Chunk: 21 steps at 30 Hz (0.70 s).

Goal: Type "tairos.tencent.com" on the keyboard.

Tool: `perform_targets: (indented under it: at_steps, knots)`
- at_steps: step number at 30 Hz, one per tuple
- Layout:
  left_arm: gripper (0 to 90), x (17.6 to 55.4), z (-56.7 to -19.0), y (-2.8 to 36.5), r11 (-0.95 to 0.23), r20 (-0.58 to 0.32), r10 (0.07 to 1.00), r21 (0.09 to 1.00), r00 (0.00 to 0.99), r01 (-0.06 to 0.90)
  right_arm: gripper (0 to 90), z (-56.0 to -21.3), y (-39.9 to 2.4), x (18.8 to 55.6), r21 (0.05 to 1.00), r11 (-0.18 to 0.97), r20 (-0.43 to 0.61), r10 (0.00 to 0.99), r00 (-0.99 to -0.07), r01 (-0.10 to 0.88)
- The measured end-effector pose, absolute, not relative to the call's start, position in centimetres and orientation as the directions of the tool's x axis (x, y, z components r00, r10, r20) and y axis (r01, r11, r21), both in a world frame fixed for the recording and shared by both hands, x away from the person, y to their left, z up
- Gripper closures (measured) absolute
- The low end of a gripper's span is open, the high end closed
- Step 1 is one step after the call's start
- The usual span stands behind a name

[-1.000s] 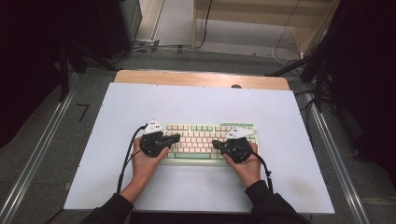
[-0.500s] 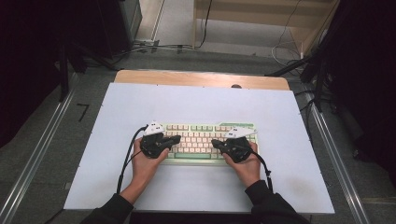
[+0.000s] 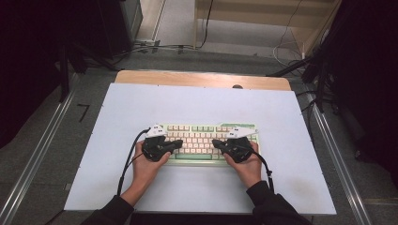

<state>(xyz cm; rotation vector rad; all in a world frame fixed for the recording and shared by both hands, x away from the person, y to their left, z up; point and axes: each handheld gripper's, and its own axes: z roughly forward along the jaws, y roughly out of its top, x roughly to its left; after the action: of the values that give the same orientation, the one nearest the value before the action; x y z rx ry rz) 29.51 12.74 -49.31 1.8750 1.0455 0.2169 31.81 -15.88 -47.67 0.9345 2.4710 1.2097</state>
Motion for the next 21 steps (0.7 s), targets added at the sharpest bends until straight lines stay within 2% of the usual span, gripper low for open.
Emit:
perform_targets:
  at_steps: [21]
  knots:
    - [90.0,29.30,-49.46,12.66,-0.204,-0.267,0.730,0.793,0.629,0.574,87.6,-47.54,-15.95,31.87,0.777,0.449,0.065,0.640,-0.766,0.441]
